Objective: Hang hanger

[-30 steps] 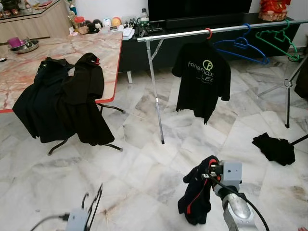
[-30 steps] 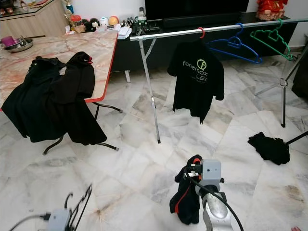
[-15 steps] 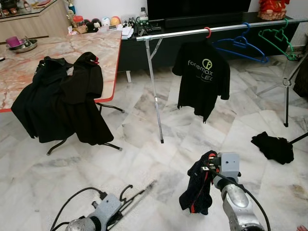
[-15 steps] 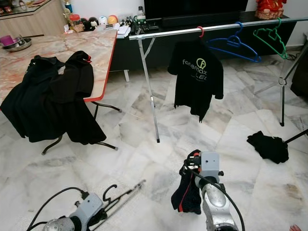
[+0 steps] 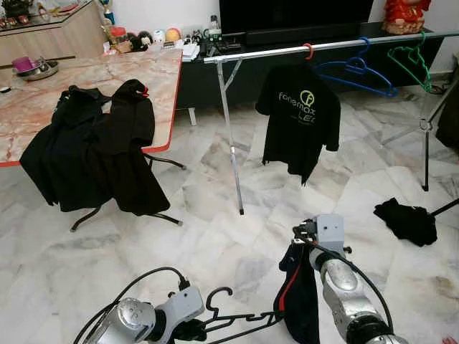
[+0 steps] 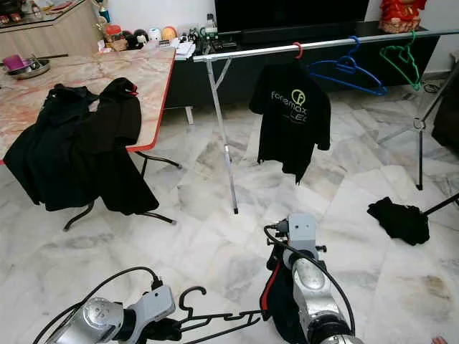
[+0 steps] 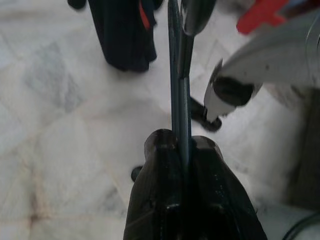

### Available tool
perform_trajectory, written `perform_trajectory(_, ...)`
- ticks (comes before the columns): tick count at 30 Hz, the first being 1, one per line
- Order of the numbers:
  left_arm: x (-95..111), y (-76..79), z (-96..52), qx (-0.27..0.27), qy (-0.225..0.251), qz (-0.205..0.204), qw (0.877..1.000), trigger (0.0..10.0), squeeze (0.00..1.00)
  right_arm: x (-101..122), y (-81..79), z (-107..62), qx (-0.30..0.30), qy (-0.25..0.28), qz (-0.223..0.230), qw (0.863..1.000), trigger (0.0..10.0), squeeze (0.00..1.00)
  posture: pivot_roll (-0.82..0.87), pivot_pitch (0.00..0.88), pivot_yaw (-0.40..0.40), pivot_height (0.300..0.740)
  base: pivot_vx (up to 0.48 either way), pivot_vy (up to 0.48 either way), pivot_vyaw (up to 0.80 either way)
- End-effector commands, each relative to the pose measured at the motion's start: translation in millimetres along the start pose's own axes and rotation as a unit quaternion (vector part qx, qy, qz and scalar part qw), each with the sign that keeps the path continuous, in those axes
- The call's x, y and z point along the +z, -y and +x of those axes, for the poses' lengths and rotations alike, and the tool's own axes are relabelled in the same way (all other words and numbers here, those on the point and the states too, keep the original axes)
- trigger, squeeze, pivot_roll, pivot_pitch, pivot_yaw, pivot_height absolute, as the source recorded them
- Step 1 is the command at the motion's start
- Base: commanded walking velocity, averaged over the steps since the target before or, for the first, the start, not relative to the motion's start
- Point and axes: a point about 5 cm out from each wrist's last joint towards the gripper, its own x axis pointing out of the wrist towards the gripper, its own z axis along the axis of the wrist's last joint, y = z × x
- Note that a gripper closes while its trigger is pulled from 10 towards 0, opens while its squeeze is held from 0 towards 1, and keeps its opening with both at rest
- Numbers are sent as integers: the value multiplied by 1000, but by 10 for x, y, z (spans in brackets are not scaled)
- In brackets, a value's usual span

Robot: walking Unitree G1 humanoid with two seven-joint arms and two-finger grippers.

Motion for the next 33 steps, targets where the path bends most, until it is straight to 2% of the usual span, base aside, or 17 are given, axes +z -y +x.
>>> perform_trajectory(1,46,-12,-28,9,21,-19,1000,10000,0,11,-48,17,7,-6,26,1000,10000,0,121,82,52,740,0,0,0)
perform_trajectory(5,125,-29,-33,22,36,-35,999,10000,0,-61,-107,6,21,-31,55,998,10000,0,124,87,51,740,0,0,0)
perform_trajectory(8,152,14,-13,19,35,-39,998,10000,0,-122,-137,-8,31,-51,68,996,10000,0,123,90,51,740,0,0,0)
perform_trajectory(15,178,-23,12,58,43,-51,996,10000,0,-145,-158,-13,40,-59,94,993,10000,0,128,94,50,740,0,0,0)
perform_trajectory(20,173,-82,-14,98,37,-55,993,10000,0,-120,-206,-12,73,-54,112,990,10000,0,128,99,49,740,0,0,0)
perform_trajectory(27,207,-72,5,95,48,-64,992,10000,0,-144,-199,-22,83,-61,116,988,10000,0,125,99,49,740,0,0,0)
perform_trajectory(33,264,-68,-4,88,67,-84,990,10000,0,-126,-192,-10,92,-66,163,980,10000,0,129,100,48,740,0,0,0)
